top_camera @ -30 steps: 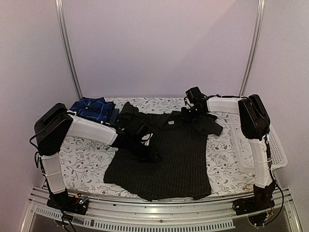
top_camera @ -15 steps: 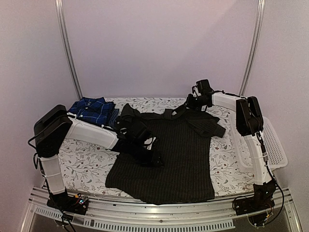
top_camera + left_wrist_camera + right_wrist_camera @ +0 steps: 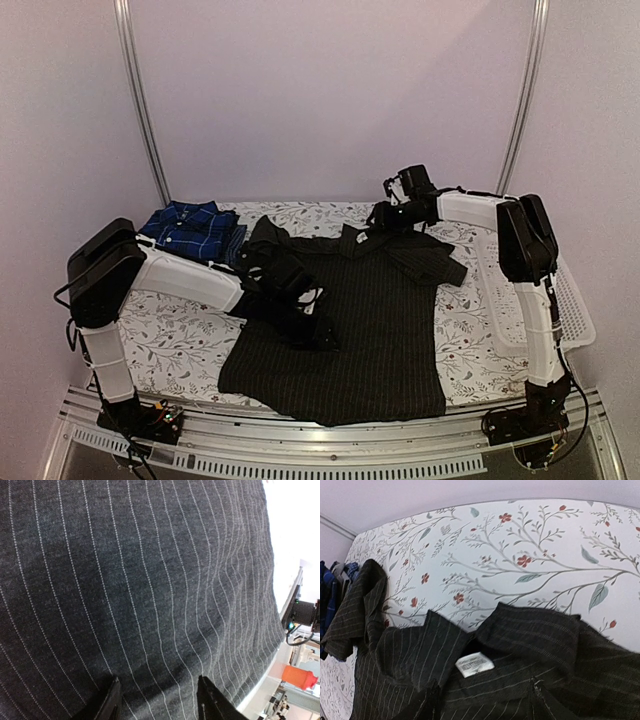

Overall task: Fold and stack the long sleeve shirts
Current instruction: Smooth out the crumpled shirt at the center of the board.

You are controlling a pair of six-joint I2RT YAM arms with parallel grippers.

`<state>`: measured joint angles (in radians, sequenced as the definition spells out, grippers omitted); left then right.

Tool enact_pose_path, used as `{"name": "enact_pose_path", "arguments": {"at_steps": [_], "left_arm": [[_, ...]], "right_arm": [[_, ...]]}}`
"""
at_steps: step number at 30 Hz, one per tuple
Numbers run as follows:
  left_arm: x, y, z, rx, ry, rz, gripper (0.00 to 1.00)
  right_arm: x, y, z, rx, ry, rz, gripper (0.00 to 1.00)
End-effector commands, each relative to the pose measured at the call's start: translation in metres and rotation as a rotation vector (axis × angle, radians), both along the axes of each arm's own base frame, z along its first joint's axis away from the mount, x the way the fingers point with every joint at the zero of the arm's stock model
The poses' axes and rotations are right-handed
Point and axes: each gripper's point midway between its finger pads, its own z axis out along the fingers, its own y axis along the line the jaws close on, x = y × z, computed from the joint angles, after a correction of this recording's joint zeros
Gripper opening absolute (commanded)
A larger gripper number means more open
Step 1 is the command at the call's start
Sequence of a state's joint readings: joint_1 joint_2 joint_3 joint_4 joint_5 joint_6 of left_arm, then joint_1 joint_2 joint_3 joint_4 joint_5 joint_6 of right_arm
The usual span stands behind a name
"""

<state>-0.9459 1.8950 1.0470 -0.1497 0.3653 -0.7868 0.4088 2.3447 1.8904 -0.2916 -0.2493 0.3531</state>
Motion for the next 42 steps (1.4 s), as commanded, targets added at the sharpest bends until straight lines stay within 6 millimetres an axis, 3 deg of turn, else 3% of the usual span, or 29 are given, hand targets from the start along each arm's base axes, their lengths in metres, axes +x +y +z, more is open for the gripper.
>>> {"name": "enact_pose_path", "arguments": {"at_steps": [1,7,11,15,25,31,35,38,42], "left_arm": [[-0.023,0.019,-0.018,0.101,0.07,-0.008,0.52],[-0.025,0.022,-0.02,0.103,0.073,-0.004,0.52],[-0.026,0.025,-0.02,0.108,0.07,-0.003,0.51],[-0.028,0.027,-0.023,0.112,0.074,0.001,0.51],[-0.031,0.029,-0.024,0.109,0.079,-0.006,0.52],[-0.03,0.03,-0.021,0.11,0.074,-0.005,0.52],[-0.029,0.031,-0.018,0.115,0.066,0.0,0.51],[-0.028,0.031,-0.015,0.114,0.059,0.007,0.51],[-0.027,0.031,-0.011,0.109,0.052,0.01,0.52]], "right_arm": [[-0.052,0.04,0.027,-0.083,-0.081,0.124,0.54],[-0.098,0.075,0.001,-0.099,-0.029,0.193,0.38],[-0.106,0.093,-0.016,-0.1,0.01,0.219,0.25],[-0.1,0.102,-0.027,-0.085,0.03,0.207,0.24],[-0.06,0.122,-0.055,-0.088,0.026,0.174,0.21],[0.001,0.12,-0.033,-0.019,-0.093,0.099,0.28],[0.041,0.114,-0.024,0.128,-0.158,0.047,0.38],[0.06,0.108,-0.009,0.245,-0.204,0.027,0.44],[0.064,0.114,0.023,0.345,-0.268,0.066,0.58]]}}
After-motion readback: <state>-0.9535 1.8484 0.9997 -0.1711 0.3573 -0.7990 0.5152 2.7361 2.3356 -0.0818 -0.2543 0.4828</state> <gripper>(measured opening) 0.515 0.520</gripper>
